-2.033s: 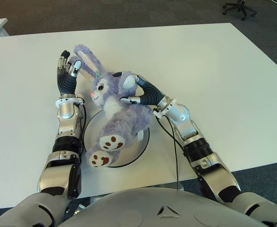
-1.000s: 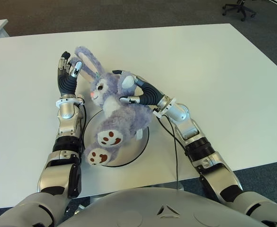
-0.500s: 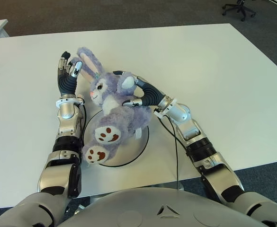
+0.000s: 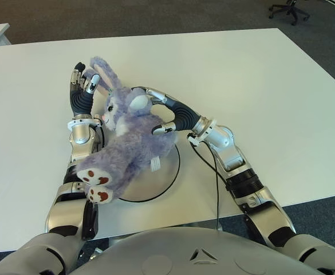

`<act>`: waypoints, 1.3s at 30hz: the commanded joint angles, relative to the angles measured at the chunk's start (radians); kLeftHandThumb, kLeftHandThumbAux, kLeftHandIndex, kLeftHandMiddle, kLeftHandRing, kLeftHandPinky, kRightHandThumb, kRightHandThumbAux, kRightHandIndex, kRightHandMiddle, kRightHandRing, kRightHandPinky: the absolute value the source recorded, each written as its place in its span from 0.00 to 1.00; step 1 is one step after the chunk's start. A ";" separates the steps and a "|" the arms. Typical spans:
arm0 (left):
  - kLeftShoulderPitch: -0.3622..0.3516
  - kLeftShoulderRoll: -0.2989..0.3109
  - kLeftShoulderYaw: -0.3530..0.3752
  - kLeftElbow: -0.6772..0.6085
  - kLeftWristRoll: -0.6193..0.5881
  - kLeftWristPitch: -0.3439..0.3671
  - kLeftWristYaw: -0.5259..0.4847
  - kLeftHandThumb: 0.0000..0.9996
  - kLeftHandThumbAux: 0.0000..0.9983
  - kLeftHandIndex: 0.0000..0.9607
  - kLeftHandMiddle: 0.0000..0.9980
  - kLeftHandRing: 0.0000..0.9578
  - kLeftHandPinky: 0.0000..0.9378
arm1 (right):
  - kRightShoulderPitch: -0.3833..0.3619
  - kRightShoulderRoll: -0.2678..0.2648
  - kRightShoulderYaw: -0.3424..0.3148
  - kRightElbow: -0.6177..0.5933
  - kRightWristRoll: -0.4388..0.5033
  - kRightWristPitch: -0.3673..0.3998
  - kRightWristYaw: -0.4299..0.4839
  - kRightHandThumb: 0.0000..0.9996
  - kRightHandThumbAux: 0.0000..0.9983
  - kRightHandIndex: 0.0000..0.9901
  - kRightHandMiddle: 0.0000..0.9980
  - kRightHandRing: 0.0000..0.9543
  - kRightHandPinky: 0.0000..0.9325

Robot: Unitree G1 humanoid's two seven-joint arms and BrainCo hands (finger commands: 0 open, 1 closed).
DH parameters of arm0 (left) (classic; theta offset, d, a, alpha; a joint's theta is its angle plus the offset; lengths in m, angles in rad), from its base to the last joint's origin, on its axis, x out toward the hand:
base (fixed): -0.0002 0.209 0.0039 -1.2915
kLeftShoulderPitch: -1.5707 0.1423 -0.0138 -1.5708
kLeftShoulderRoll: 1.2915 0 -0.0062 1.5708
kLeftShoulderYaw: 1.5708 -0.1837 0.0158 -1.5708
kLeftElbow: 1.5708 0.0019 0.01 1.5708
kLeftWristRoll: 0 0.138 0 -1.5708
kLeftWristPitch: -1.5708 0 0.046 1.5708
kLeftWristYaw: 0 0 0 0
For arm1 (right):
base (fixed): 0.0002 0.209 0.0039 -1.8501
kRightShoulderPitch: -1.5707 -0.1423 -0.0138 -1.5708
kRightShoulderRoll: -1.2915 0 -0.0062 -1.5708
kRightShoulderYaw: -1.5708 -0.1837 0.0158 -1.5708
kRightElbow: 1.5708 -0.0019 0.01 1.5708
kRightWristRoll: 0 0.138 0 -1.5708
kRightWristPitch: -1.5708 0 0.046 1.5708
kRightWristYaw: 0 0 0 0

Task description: Put the doll into the plate.

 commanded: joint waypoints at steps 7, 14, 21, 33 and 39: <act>0.158 -0.078 -0.032 0.124 0.033 0.034 -0.001 0.01 0.49 0.00 0.06 0.07 0.09 | 0.031 0.012 -0.029 -0.047 0.057 0.061 0.016 0.11 0.36 0.00 0.00 0.00 0.00; 0.154 -0.080 -0.028 0.127 0.023 0.035 -0.010 0.02 0.49 0.00 0.06 0.06 0.07 | 0.043 0.012 -0.045 -0.085 0.045 0.099 -0.006 0.12 0.33 0.00 0.00 0.00 0.00; 0.151 -0.082 -0.027 0.131 0.019 0.034 -0.013 0.02 0.49 0.00 0.06 0.07 0.08 | 0.049 0.012 -0.054 -0.114 0.049 0.120 -0.012 0.12 0.31 0.00 0.00 0.00 0.00; 0.146 -0.084 -0.024 0.139 0.017 0.042 -0.008 0.02 0.49 0.00 0.06 0.07 0.08 | 0.051 0.025 -0.068 -0.122 0.036 0.107 -0.035 0.11 0.32 0.00 0.00 0.00 0.00; 0.145 -0.085 -0.024 0.142 0.014 0.043 -0.012 0.02 0.48 0.00 0.06 0.07 0.09 | 0.049 0.025 -0.071 -0.115 0.039 0.095 -0.036 0.11 0.32 0.00 0.00 0.00 0.00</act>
